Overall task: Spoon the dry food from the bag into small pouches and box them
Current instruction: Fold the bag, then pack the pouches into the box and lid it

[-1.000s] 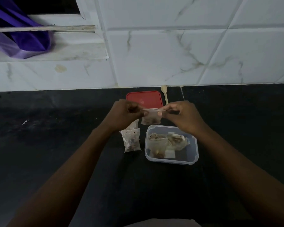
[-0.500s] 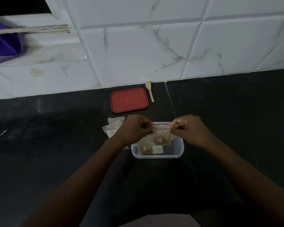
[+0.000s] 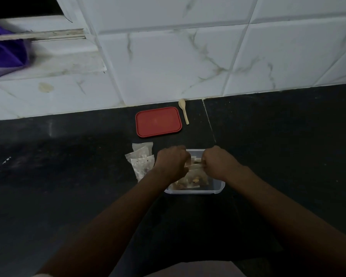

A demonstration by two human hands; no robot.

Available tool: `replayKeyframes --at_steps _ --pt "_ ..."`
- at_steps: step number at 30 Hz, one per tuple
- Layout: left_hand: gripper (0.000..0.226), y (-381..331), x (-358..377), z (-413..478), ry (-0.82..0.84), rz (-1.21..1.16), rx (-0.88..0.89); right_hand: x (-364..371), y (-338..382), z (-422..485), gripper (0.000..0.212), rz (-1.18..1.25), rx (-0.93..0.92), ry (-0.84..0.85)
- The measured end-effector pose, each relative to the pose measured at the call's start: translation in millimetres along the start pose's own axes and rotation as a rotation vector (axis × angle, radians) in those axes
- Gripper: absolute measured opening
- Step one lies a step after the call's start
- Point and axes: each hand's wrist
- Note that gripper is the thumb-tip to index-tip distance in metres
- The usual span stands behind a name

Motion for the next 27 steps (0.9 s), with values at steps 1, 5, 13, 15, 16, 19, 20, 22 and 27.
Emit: replayKeyframes --at_steps 1,5,13,15,16,19,20,22,27 --pt "0.028 1 0 0 -0.003 -0.024 -0.010 -1 2 1 0.018 -0.007 0.015 0.010" --pt "0.029 12 -1 -7 -0.121 -0.212 -0.066 -12 6 -1 0.026 0.003 0.034 -0.008" --pt "0.009 72 -15 -46 -0.372 -0.403 -0.329 -24 62 19 0.015 0.428 -0.221 -0.309" --pt "0.014 88 -14 -51 -0.286 -0.368 -0.401 -20 82 32 0.017 0.346 -0.245 -0.310" --pt "0.018 95 -12 -52 -0.220 -0.340 -0.435 -18 90 38 0.018 0.285 -0.248 -0.310" --pt "0.029 111 -3 -55 -0.067 -0.267 -0.508 -6 109 54 0.019 0.132 -0.249 -0.287" --pt "0.032 113 0 -56 -0.042 -0.240 -0.510 -3 115 58 0.020 0.089 -0.243 -0.253" --pt "0.036 115 5 -56 -0.018 -0.166 -0.491 1 124 64 0.024 -0.002 -0.212 -0.140" --pt "0.027 118 8 -57 -0.023 -0.046 -0.457 9 139 67 0.018 -0.062 -0.165 -0.054"
Point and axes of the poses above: each hand's wrist, its own z-axis towards the middle knuckle, its own x-axis out of the palm, y = z × x, and after that the axes turned 3 degrees about x, right-handed
